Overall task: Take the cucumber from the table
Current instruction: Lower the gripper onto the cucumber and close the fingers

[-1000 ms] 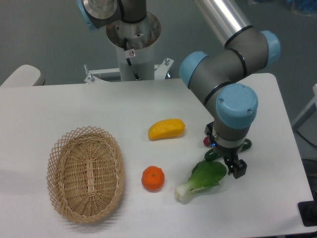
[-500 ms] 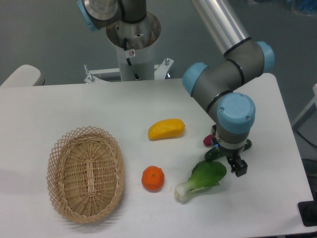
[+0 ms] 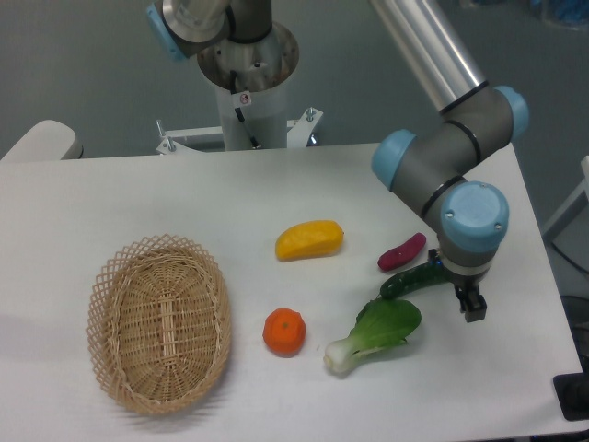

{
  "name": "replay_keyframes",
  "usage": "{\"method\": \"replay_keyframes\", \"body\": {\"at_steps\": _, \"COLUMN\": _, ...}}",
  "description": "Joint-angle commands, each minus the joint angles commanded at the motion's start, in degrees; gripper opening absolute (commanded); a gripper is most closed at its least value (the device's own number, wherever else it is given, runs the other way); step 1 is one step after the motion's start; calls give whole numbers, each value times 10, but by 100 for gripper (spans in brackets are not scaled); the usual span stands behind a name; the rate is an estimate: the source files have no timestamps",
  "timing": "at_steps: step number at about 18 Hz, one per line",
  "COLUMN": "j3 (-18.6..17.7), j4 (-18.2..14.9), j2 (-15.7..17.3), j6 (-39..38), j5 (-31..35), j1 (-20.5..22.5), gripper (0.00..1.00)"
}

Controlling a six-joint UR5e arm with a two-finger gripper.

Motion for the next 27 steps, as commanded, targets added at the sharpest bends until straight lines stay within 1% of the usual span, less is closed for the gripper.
{"method": "replay_keyframes", "body": {"at_steps": 1, "j3": -11, "j4": 2, "j2": 0, "j6": 4, "j5": -1, "j1": 7, "gripper": 100}}
{"method": "replay_keyframes", "body": {"at_steps": 3, "j3": -14, "j4": 7, "j2": 0, "j6": 16, "j5": -1, "j1": 11, "gripper": 100}}
{"method": "replay_keyframes", "body": {"at_steps": 9, "j3": -48, "j4": 10, "j2": 13, "j6": 10, "j5": -9, "j1": 16, "gripper": 100}}
{"method": "replay_keyframes", "body": {"at_steps": 10, "j3": -55, "j4": 15, "j2": 15, "j6": 10, "j5": -18, "j1": 16, "gripper": 100}}
{"method": "replay_keyframes", "body": {"at_steps": 12, "j3": -73, "j4": 39, "j2": 16, "j6": 5, "j5": -57, "j1": 19, "gripper": 100}}
{"method": "replay_keyframes", "body": {"at_steps": 15, "j3": -91, "j4": 48, "j2": 17, "j6": -14, "j5": -93, "j1": 36, "gripper": 100}}
{"method": "replay_keyframes", "body": {"at_steps": 23, "j3": -100, "j4": 53, "j2": 19, "j6": -18, "j5": -101, "j1": 37, "gripper": 99}}
{"method": "replay_keyframes", "body": {"at_steps": 27, "j3": -104, "j4": 54, "j2": 18, "j6": -31, "j5": -101, "j1": 34, "gripper": 93}}
